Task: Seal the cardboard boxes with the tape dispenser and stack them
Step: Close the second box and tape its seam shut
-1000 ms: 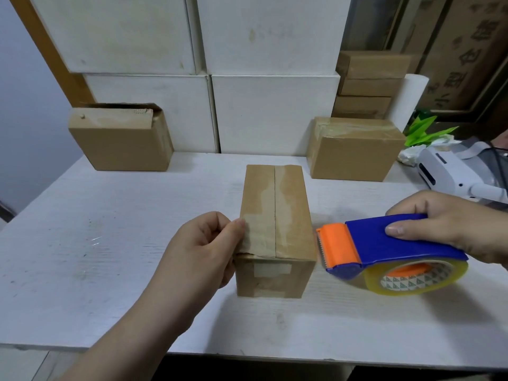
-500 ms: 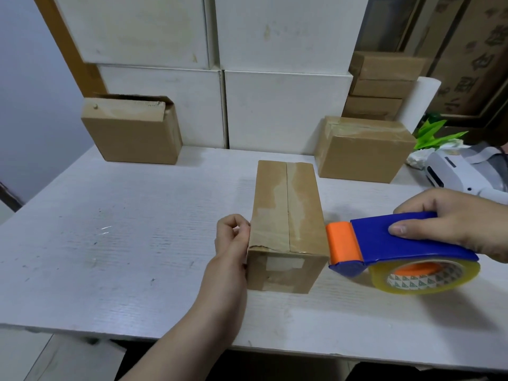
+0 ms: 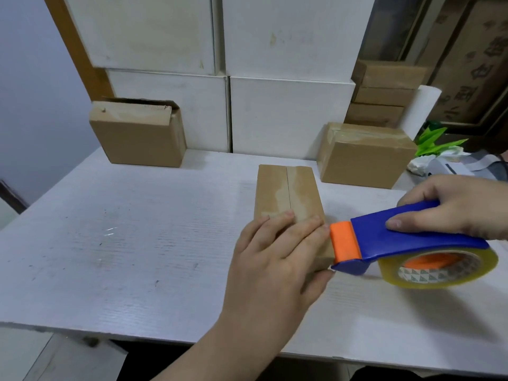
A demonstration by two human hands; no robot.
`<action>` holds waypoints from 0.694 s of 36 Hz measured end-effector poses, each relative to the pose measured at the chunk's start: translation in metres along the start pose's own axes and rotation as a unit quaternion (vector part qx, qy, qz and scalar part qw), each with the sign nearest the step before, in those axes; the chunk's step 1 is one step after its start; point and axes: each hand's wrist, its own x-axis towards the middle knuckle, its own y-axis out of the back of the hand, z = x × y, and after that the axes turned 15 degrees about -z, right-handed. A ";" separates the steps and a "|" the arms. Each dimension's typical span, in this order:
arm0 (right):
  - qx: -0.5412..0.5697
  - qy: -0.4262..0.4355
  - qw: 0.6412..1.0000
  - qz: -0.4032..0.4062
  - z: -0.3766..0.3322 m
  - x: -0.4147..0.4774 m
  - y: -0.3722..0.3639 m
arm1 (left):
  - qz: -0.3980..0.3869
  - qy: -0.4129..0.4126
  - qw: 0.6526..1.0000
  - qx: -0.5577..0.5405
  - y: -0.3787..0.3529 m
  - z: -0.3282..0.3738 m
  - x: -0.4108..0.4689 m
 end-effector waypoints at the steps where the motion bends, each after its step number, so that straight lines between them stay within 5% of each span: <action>1: -0.007 -0.001 1.000 0.020 -0.008 -0.003 -0.001 | 0.002 0.000 1.000 0.002 -0.001 -0.001 0.000; 6: -0.151 -0.041 0.984 0.085 -0.027 -0.011 -0.003 | -0.011 -0.008 1.000 -0.002 0.001 -0.002 0.002; 11: -0.369 -0.076 0.905 0.200 -0.032 0.008 -0.038 | -0.012 -0.005 1.000 0.008 0.002 0.000 0.002; 18: -0.297 -0.065 0.900 0.312 -0.019 0.009 -0.016 | -0.063 -0.013 0.997 -0.038 0.007 -0.001 -0.001; 25: 0.026 0.112 0.909 0.401 -0.011 -0.014 0.003 | -0.033 0.009 0.996 -0.088 0.041 0.010 -0.010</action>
